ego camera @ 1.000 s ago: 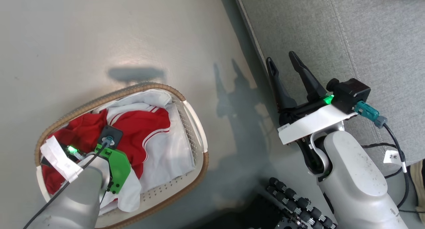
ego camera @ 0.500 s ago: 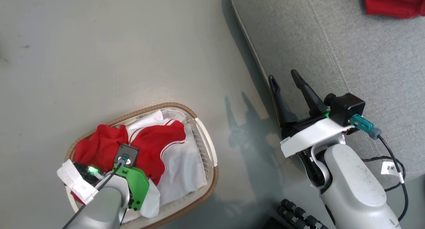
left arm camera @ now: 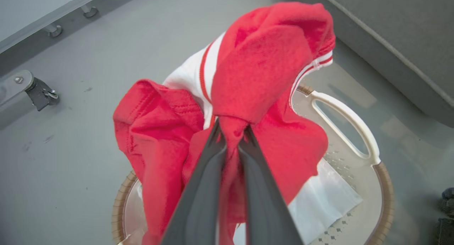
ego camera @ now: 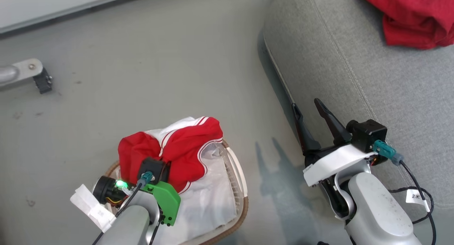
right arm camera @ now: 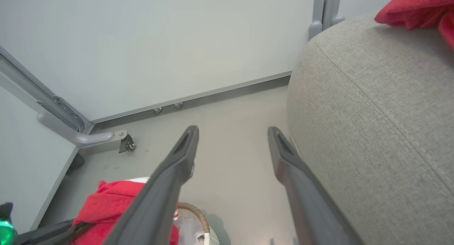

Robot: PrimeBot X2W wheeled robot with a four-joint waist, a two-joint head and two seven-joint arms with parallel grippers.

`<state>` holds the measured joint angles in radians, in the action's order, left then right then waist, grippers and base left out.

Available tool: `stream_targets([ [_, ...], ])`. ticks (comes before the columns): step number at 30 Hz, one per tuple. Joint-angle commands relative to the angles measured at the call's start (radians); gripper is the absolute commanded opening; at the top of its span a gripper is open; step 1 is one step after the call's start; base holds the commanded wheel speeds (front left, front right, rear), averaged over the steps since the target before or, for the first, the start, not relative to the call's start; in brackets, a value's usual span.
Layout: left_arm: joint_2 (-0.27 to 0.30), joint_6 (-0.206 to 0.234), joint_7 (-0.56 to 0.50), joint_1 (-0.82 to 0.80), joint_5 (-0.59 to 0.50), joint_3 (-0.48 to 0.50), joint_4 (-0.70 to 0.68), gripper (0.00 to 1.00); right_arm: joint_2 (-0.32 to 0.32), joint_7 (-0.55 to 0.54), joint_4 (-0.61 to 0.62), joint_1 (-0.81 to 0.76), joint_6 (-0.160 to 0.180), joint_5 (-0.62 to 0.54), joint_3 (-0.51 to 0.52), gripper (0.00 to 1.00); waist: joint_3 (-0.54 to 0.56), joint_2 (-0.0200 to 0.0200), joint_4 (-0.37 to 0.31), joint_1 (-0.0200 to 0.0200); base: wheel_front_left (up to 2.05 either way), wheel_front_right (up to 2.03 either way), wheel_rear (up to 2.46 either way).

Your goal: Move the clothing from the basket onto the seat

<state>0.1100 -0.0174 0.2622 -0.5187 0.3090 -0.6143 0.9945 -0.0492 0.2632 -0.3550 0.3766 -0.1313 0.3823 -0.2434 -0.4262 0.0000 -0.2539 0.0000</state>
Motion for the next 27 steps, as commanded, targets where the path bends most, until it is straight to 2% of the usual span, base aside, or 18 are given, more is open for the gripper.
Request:
stream_targets([
  [1,0.007,0.001,0.004,0.025,0.002,0.012,-0.026,0.0,-0.004,0.002,-0.004,-0.018,0.001,-0.008,0.003,1.0,0.061,0.0,0.042,0.0,0.0,0.0,0.0],
  [6,0.007,-0.01,0.004,0.076,-0.023,0.043,-0.116,0.0,-0.004,0.002,-0.014,-0.043,0.001,-0.015,0.005,1.0,0.108,0.0,0.065,0.0,0.0,0.0,0.0],
  [27,-0.053,-0.058,0.004,0.204,-0.066,0.25,-0.503,0.0,-0.004,0.002,-0.051,-0.153,0.001,-0.046,0.022,1.0,0.274,0.0,0.131,0.0,0.0,0.0,0.0],
])
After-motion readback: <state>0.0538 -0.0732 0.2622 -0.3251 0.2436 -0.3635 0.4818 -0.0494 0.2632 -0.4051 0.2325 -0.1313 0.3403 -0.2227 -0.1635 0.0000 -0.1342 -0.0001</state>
